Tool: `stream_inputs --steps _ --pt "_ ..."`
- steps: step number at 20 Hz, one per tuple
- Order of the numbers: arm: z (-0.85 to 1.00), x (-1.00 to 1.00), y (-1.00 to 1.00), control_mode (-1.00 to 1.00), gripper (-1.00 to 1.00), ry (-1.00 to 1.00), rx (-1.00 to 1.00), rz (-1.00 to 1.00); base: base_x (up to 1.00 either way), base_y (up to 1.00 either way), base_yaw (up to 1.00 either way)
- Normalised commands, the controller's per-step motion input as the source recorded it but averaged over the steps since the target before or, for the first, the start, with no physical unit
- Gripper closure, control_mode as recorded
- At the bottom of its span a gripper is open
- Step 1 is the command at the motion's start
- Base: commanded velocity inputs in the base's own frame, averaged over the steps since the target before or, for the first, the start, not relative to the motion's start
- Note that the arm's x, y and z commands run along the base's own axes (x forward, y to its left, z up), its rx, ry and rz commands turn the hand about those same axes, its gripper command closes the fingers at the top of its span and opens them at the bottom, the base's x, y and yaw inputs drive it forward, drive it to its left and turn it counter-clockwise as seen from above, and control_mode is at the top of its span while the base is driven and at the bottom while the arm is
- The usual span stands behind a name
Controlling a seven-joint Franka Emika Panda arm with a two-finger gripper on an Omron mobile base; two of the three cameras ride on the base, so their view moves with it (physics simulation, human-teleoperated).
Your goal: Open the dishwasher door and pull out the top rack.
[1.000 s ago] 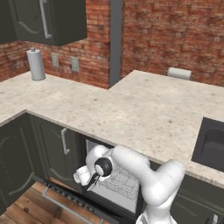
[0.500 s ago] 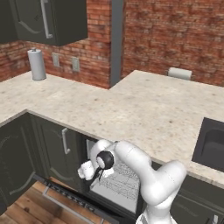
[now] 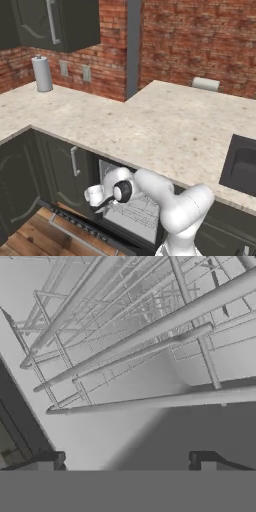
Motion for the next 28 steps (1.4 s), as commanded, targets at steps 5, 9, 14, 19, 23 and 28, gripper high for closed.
stream_inputs --steps 5,9,14,19,23,28 --pt "-0.62 0.0 -0.03 -1.0 -1.0 0.62 0.49 0.0 0.0 0.0 0.0" --pt "-0.48 -0.22 0.0 -1.0 -1.0 0.64 0.48 0.03 0.0 0.0 0.0" --pt "-0.62 -0.64 0.0 -1.0 -1.0 0.55 0.47 0.08 0.0 0.0 0.0" --pt "-0.58 -1.0 0.03 -1.0 -1.0 0.51 0.48 0.11 0.0 0.0 0.0" --pt "-0.4 -1.0 0.04 -1.0 -1.0 0.51 0.52 0.14 0.0 0.0 0.0" --pt "-0.32 -1.0 0.05 -1.0 -1.0 0.54 0.51 0.15 0.0 0.0 0.0"
